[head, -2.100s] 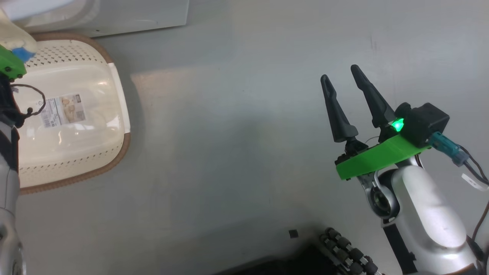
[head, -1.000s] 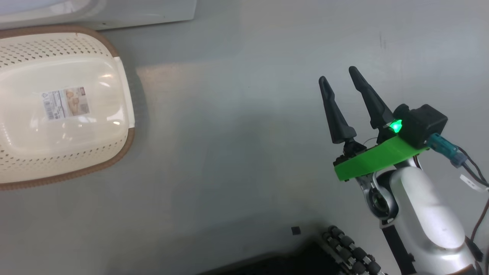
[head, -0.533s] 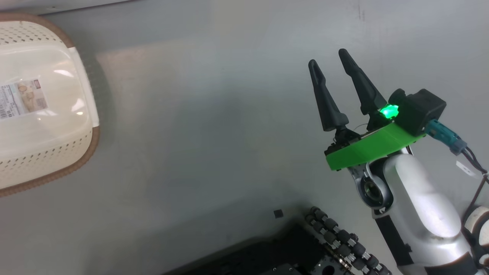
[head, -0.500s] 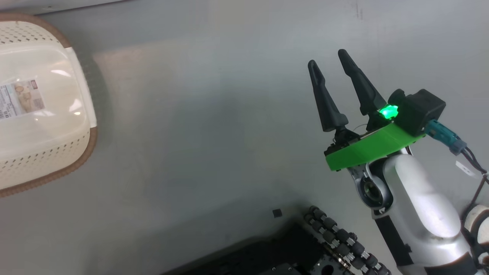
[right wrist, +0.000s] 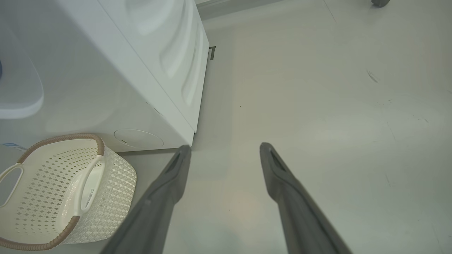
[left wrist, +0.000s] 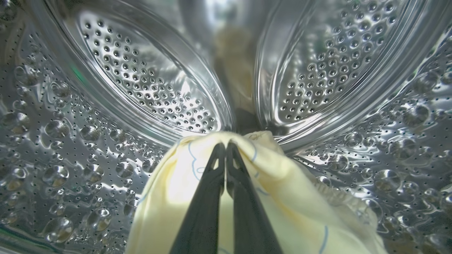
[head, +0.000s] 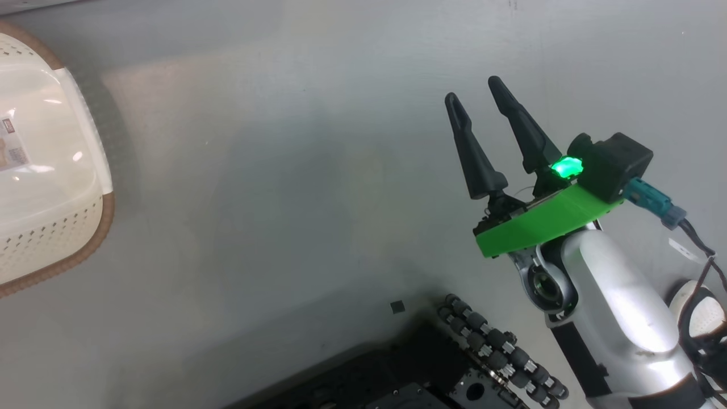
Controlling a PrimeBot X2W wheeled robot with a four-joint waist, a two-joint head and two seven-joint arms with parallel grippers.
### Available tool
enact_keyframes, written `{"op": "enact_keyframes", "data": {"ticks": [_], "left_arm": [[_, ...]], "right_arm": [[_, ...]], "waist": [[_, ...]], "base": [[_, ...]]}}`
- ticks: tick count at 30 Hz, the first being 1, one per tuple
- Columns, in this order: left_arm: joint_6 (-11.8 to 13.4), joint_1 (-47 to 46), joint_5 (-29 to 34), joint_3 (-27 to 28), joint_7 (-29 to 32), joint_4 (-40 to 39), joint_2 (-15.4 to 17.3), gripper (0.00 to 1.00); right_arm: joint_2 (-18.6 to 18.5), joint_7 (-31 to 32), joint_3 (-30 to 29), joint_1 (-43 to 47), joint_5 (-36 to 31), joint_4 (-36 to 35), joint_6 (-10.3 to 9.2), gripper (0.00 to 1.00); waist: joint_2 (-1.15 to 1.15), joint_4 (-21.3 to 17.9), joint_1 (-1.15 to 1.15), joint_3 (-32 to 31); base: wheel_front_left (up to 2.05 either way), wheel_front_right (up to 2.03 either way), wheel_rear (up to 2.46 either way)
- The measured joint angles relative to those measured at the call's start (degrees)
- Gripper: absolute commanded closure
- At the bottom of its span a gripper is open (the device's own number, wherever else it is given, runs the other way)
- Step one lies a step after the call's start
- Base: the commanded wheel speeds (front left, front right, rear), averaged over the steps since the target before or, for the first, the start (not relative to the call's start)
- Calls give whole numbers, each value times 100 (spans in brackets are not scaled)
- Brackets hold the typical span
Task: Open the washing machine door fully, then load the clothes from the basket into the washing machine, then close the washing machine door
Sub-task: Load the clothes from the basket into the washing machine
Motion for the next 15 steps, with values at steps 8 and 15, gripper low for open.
{"op": "enact_keyframes", "data": {"ticks": [8,15], "left_arm": [[330,-562,88,69,-1185,231,0,100],[428,-873,160,78,-1458,265,-29,100]], "right_arm": [[1,0,20,-100,73,-11,0,0],[2,0,65,-103,73,-13,0,0]], "waist": [[0,-39,0,28],[0,-14,0,25]], "base": [[0,0,0],[0,0,0]]}}
